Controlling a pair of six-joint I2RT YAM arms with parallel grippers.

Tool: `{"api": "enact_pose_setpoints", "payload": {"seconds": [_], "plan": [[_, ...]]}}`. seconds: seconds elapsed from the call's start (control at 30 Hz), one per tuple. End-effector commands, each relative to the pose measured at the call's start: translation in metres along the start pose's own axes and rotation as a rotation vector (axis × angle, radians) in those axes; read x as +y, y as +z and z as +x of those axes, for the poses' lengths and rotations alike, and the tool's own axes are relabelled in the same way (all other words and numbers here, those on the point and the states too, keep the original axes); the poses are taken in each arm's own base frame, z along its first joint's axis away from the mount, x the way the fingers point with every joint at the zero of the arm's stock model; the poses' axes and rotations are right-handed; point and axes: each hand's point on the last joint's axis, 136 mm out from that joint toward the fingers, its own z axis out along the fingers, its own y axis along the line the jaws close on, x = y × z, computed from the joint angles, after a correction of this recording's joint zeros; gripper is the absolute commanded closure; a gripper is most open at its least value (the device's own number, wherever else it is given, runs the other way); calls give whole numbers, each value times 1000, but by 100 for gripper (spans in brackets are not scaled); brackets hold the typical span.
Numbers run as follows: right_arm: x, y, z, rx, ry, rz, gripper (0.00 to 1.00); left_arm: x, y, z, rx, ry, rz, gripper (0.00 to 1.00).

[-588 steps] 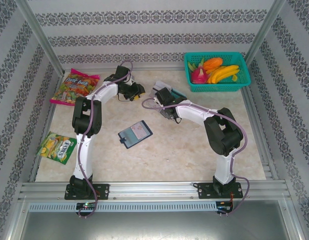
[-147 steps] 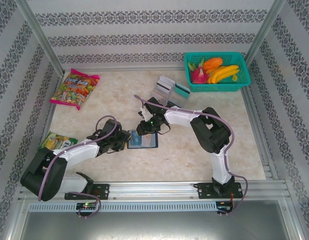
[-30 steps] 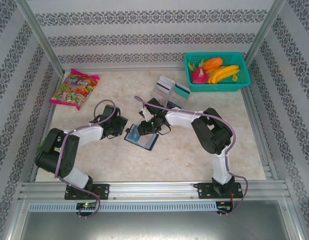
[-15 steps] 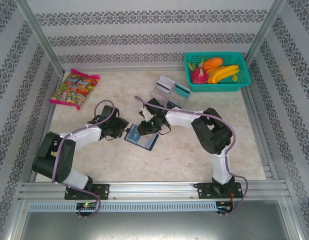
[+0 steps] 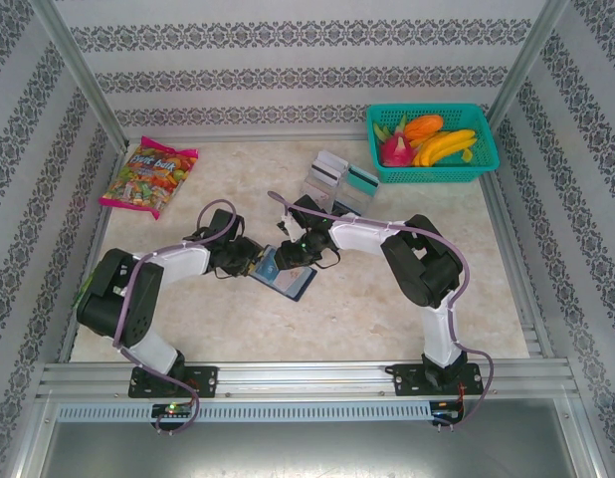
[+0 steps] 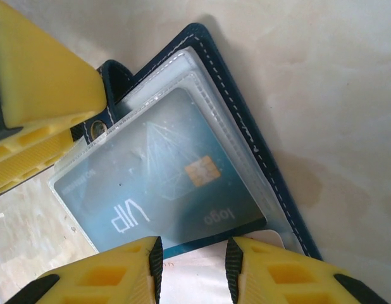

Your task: Put the credit cards into the card holder

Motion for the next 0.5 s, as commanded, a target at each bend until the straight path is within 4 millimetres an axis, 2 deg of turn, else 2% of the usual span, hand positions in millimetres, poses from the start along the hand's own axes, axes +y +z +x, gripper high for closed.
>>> {"api": "enact_pose_setpoints", "payload": {"seconds": [0.0, 0.2, 0.47], "plan": [[-30, 20, 48, 159, 44, 108, 64, -16, 7, 5, 32, 27, 33, 62], [-32, 23, 52, 172, 40, 118, 64, -33, 6, -2, 15, 45, 48, 62], [-34, 25, 56, 181, 40, 129, 64, -43, 18, -4, 31, 35, 69, 62]]}}
